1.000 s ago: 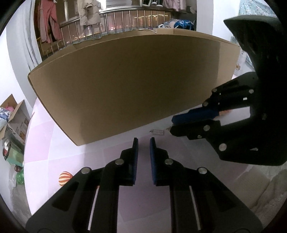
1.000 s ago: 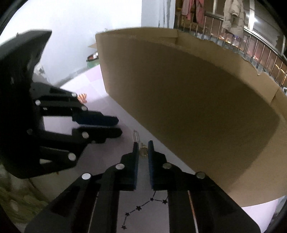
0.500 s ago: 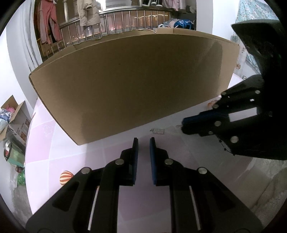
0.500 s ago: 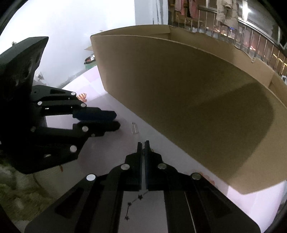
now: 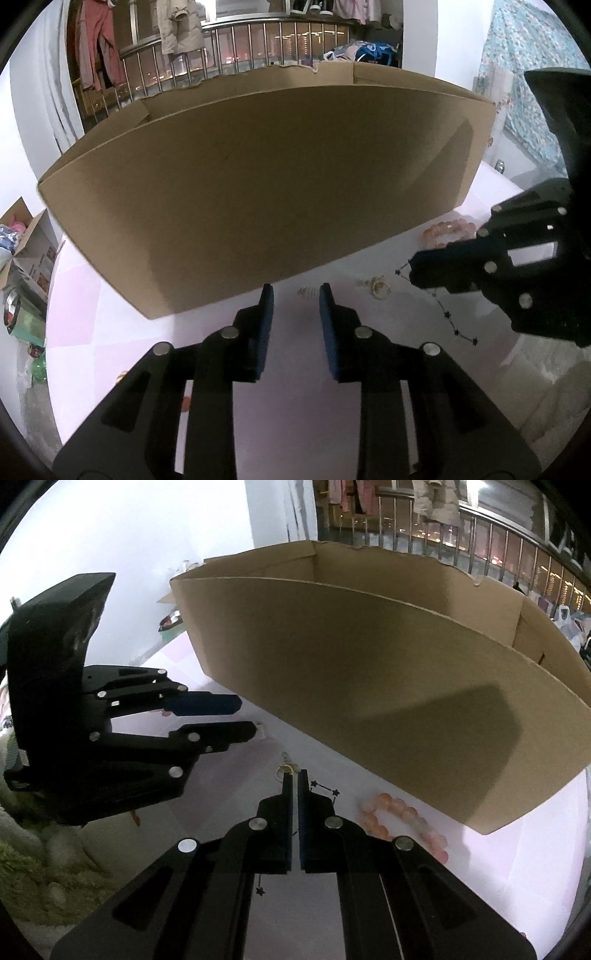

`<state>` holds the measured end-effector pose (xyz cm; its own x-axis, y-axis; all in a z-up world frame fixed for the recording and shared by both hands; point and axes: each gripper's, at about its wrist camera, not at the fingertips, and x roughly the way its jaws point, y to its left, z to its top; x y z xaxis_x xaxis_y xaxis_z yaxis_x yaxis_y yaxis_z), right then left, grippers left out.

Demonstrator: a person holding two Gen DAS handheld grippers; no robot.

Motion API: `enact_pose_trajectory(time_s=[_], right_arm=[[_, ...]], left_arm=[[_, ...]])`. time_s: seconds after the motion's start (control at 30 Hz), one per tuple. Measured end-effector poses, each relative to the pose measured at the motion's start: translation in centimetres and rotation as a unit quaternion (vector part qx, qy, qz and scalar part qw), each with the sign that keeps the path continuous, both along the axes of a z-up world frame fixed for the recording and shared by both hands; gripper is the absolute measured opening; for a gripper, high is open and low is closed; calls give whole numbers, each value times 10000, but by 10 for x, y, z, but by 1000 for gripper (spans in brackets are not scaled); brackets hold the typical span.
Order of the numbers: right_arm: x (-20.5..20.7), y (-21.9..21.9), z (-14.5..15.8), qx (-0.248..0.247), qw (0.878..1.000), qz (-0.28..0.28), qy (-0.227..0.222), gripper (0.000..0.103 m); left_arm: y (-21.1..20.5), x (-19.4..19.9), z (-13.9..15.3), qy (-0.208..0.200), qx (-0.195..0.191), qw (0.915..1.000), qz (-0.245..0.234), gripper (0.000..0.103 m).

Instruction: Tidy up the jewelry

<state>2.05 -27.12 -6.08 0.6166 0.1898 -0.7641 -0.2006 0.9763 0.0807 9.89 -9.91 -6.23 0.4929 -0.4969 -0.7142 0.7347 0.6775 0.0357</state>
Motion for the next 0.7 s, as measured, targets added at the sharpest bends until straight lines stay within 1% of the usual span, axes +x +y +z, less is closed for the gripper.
enact_pose_trajectory(time_s=[0.07,0.13,0.17,0.27,0.33,0.43,0.5,0.7], right_arm=[[0,-1,-1,33,10000,-25,-6,3],[2,-2,-1,68,10000,-46,-12,3],[2,-3,-2,81,10000,-53,-19,3],[3,-3,-1,126,9999,-73,-47,3],[4,-3,-1,160,9998,-85,-72,3],[4,-4,0,204,9997,-102,-105,3],[4,-4,1,233,9996,-107,-126,3],[1,-5,2,253,9994,-129,-194,3]], left_arm=[[-3,1,0,-7,27,10000,-39,24],[-8,2,-4,-50,147,9999,-63,24],[-9,1,-4,-115,161,9998,-60,24],[-10,3,-5,-68,148,9999,-49,24],[-8,2,-6,-8,115,9999,-70,21],[-10,2,-6,47,114,9998,-129,14],[-10,1,-6,-21,170,9998,-129,14],[-6,2,-6,40,129,9999,-82,13]])
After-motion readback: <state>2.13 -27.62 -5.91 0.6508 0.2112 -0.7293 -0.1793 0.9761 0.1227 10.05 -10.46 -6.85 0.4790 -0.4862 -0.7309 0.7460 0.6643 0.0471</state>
